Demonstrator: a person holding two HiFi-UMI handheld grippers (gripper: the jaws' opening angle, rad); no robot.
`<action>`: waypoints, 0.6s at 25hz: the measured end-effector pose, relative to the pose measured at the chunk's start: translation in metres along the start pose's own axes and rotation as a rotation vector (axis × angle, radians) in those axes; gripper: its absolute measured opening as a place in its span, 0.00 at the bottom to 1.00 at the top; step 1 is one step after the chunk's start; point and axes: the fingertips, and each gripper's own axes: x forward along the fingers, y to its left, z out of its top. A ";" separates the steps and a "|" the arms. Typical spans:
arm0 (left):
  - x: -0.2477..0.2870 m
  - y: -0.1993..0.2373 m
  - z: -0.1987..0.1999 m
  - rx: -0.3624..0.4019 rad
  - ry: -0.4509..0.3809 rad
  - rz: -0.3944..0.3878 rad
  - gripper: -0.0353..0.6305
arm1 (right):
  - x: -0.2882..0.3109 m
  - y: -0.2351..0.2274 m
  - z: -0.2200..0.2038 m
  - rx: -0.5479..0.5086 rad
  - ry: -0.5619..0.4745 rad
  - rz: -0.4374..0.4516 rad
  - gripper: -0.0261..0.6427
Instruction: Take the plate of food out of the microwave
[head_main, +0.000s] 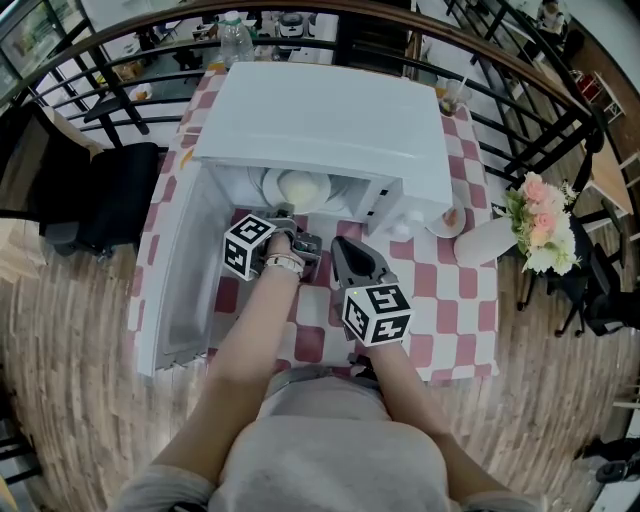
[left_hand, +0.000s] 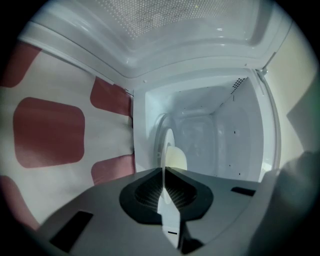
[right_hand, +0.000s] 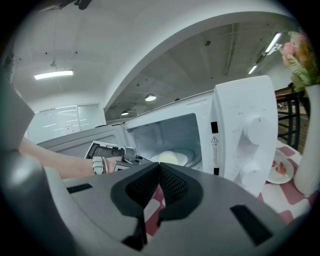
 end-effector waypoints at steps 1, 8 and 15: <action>-0.002 -0.001 0.000 0.005 -0.004 -0.006 0.08 | -0.001 0.000 0.001 -0.001 -0.003 0.001 0.07; -0.017 -0.003 -0.002 0.024 -0.020 -0.039 0.08 | -0.009 0.003 0.010 -0.009 -0.030 -0.001 0.07; -0.035 -0.005 -0.006 0.025 -0.028 -0.087 0.08 | -0.018 0.010 0.020 -0.028 -0.054 0.007 0.07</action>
